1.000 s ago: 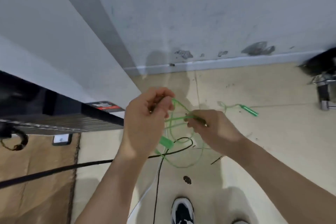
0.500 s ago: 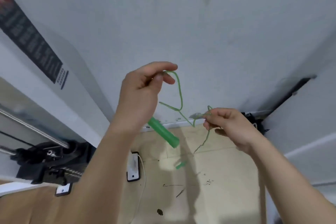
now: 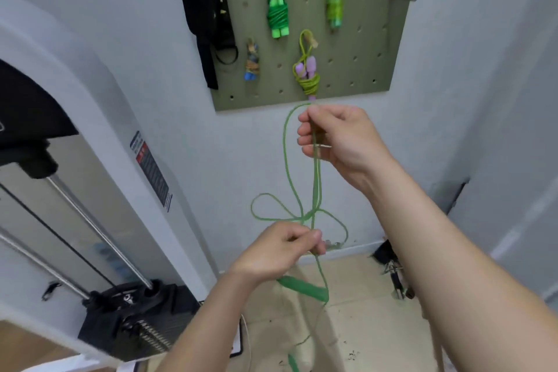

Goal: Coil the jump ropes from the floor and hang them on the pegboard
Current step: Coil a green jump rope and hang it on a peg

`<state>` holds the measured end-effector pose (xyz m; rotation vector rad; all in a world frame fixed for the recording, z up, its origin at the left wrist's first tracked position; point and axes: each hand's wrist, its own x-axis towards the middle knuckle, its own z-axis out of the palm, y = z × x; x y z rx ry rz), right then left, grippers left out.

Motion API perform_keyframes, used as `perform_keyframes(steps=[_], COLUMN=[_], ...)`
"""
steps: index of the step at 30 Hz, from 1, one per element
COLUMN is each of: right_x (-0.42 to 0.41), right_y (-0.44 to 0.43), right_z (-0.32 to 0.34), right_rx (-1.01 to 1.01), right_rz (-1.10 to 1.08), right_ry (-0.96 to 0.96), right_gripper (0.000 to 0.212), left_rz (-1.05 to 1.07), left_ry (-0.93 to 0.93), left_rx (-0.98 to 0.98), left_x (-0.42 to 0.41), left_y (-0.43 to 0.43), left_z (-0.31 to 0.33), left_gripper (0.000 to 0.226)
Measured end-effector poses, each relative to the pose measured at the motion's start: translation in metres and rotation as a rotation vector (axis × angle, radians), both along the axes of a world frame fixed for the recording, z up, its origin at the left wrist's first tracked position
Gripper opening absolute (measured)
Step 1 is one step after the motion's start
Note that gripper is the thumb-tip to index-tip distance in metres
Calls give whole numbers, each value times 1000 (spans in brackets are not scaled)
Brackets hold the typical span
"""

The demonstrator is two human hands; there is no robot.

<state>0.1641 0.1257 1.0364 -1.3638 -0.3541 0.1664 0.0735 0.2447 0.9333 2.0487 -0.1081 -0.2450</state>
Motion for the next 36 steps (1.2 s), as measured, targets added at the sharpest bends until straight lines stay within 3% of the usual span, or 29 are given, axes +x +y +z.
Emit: perform_keyframes(steps=[5,7,9,10,11,12,13,15,16,19,24,31,34,36], right_x=[34,49,50,43,34,23,9,-25,-38,-58,-57,-67,-72,-73], right_y=[-3,-4,-8,-10,-10,-12,-15,-20,-22,-23,-29,-41,-48,-47], right_z=[24,16,-3,-11,-18,-23,-27,-38,-48,-90,-139,-188,-208,-211], right_rx=[60,-291,-994,-1226,-1247,-1114,-856,-357,-252,-202,-110,-795,-769,-614], right_rz=[-360,-343,-164,-131,-142,-145,-107,191,363,613,643,744,688,572], right_ry=[-57,-105,-162,-221,-284,-312,-244,38,148,186,316,233,388,579], right_gripper=[23,22,29,34,39,43,44,38,38,32,19,16,29,41], left_rz=[-213,-182,0,101,171,214,239,264,275,336,422,460,478,553], left_ry=[199,237,183,155,124,96,77,77,81,54,-20,-131,-174,-180], left_rx=[216,17,-323,-488,-623,-730,-815,-923,-951,-963,-1057,-1266,-1381,-1311], left_x=[-20,-26,-23,-18,-12,-6,0,9,13,21,26,31,33,37], left_y=[25,24,21,21,21,21,21,20,19,19,41,84,95,100], left_z=[-16,-10,8,18,30,41,51,66,71,78,92,113,120,116], left_gripper=[36,42,43,43,42,40,39,36,35,35,35,40,42,39])
